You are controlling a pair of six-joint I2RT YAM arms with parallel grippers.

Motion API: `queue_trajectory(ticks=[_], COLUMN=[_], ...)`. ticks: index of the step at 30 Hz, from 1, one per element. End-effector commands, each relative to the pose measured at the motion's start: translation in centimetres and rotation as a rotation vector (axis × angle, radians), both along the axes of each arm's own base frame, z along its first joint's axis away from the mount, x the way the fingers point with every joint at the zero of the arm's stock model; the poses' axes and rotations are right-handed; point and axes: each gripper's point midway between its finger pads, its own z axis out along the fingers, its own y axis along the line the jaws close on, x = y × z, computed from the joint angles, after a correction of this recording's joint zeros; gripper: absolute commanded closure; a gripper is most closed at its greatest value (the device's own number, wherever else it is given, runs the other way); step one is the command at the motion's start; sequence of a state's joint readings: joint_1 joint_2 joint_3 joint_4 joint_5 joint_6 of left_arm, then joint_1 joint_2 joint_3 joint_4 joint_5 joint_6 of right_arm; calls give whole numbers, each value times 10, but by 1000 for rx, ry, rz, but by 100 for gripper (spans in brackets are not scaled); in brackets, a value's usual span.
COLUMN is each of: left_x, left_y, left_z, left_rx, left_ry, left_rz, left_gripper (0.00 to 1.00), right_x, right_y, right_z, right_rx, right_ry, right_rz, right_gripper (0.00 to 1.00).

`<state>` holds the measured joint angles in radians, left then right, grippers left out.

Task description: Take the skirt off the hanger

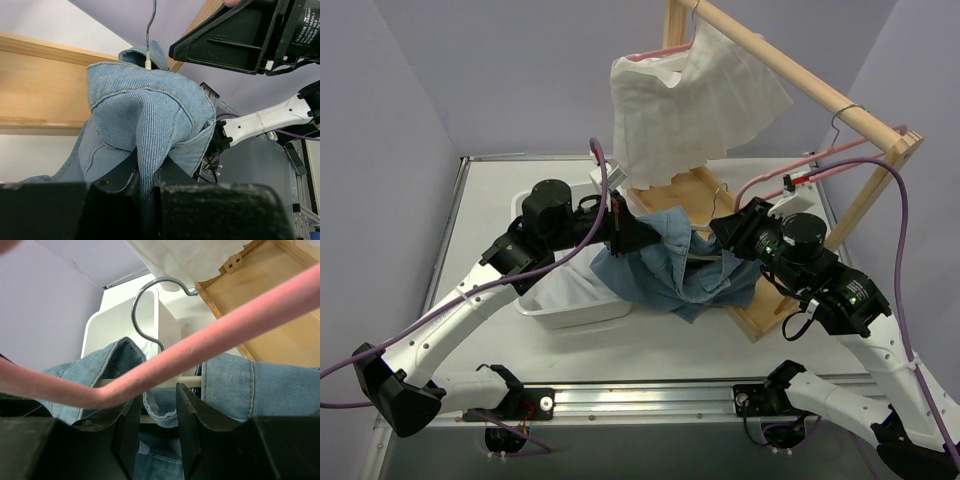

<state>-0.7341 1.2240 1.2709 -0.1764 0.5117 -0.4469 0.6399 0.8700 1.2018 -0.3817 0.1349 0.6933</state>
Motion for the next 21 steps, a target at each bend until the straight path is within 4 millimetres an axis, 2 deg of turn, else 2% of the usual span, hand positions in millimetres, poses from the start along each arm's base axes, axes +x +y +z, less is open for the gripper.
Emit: queue_trajectory(ticks=[1,13,16,17,20,21], left_x=[-12,-19,-21,-21,-21,-21], left_y=[4,-1,-2,-2,-1,-2], left_z=[35,35,36,35,35,34], left_rx=[-78,-83,-87,-86,-84,-79], left_ry=[-94,-96,-98,-97,-98,-95], left_rz=[-20,-48,-54,-52,-52,-52], left_gripper=[98,98,98,98,98,98], right_x=[12,21,23,23,21,21], right_y=[-4,12,16,18,19,19], right_z=[-3,-19,-24,-27,-30,-32], right_rx=[-20,-10,-5,-3,4,5], right_ry=[-19,4,13,18,23,26], right_rz=[-47,-13,-5,4,4,3], right_gripper=[71,72,80,87,100,100])
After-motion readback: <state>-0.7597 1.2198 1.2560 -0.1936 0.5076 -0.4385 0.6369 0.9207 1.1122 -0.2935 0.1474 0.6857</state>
